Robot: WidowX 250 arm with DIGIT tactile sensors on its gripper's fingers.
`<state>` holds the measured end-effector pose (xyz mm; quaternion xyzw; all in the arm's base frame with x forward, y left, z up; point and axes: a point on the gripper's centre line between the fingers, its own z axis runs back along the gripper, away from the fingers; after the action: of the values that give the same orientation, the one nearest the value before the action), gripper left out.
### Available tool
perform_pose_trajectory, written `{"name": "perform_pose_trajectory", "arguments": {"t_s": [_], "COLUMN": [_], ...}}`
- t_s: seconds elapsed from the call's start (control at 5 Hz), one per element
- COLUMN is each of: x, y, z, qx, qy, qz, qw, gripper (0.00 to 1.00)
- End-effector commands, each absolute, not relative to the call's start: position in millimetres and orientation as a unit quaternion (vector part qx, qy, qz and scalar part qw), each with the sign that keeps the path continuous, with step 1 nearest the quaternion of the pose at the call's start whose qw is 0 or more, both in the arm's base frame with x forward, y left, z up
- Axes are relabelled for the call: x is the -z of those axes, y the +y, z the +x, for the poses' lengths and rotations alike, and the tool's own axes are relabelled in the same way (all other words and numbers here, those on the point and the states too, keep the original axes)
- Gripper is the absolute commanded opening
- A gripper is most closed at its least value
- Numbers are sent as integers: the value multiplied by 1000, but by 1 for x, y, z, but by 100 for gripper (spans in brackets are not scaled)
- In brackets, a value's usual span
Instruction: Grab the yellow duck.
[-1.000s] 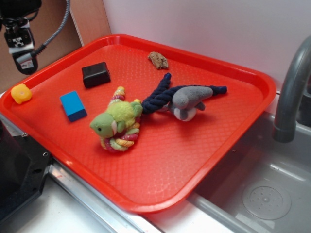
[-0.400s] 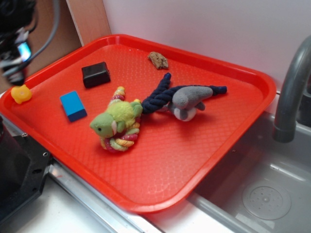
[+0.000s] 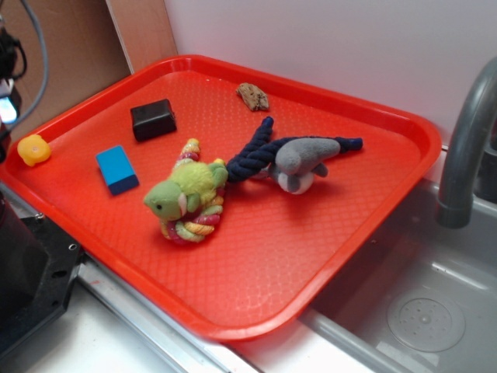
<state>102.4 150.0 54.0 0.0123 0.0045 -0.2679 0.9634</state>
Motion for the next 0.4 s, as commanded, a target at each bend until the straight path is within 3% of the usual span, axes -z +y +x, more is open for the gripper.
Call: {"name": "perform_pose_trajectory", "arguments": {"t_s": [0.0,0.2], "x": [-46,-37], "y": [150,147], "z": [153,161], "qx": [314,326], "qy": [4,15], "qz": [58,68], "qw": [948,943], "gripper": [100,100]}}
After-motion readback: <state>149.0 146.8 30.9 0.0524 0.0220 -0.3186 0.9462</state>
